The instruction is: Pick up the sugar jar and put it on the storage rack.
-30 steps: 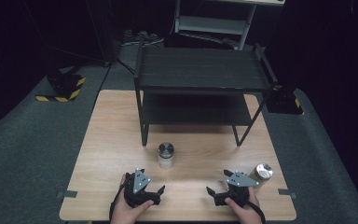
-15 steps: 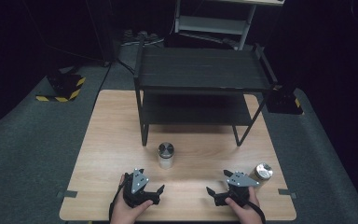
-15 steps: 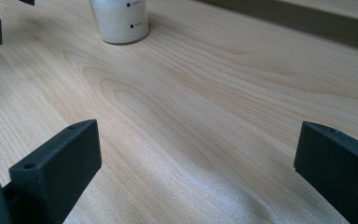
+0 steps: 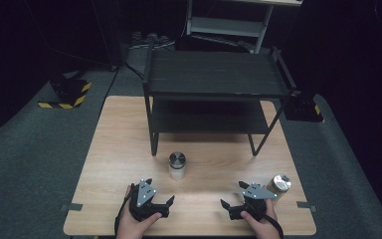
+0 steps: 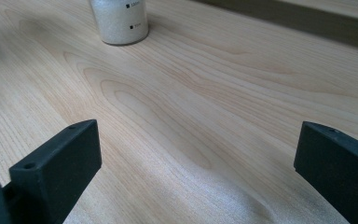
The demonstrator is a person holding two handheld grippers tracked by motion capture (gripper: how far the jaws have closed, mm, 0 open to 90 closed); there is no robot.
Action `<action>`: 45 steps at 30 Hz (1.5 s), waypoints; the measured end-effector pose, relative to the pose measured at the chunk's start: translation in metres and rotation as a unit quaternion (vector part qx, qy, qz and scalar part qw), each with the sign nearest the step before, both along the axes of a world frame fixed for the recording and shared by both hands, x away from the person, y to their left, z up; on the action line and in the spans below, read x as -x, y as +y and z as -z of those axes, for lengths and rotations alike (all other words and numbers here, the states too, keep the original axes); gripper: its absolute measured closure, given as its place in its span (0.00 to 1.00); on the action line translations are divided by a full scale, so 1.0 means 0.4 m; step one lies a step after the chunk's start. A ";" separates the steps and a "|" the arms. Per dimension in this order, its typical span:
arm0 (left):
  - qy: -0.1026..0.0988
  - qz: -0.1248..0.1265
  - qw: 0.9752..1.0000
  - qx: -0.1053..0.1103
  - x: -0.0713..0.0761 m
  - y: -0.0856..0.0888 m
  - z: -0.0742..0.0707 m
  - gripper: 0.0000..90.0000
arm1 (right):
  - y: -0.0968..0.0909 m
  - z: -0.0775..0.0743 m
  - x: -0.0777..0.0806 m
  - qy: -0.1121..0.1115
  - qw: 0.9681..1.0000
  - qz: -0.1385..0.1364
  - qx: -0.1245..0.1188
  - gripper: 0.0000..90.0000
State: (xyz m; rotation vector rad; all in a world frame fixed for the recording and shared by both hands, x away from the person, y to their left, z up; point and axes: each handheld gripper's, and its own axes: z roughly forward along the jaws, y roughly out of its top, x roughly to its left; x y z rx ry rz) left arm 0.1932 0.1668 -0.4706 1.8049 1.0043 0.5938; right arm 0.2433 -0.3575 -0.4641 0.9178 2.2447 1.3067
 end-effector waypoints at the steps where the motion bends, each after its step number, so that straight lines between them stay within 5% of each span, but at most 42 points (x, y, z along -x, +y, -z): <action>1: -0.002 0.000 1.000 0.006 0.001 0.001 -0.002 0.01 | 0.000 0.000 0.000 0.000 1.000 0.000 0.000 0.01; 24: -0.034 -0.006 0.999 0.012 -0.012 -0.016 -0.040 0.01 | -0.002 0.001 -0.001 0.002 1.000 0.000 -0.003 0.01; 45: -0.046 0.003 0.999 0.017 -0.090 -0.044 -0.043 0.01 | -0.004 0.001 -0.002 0.002 1.000 -0.002 -0.005 0.01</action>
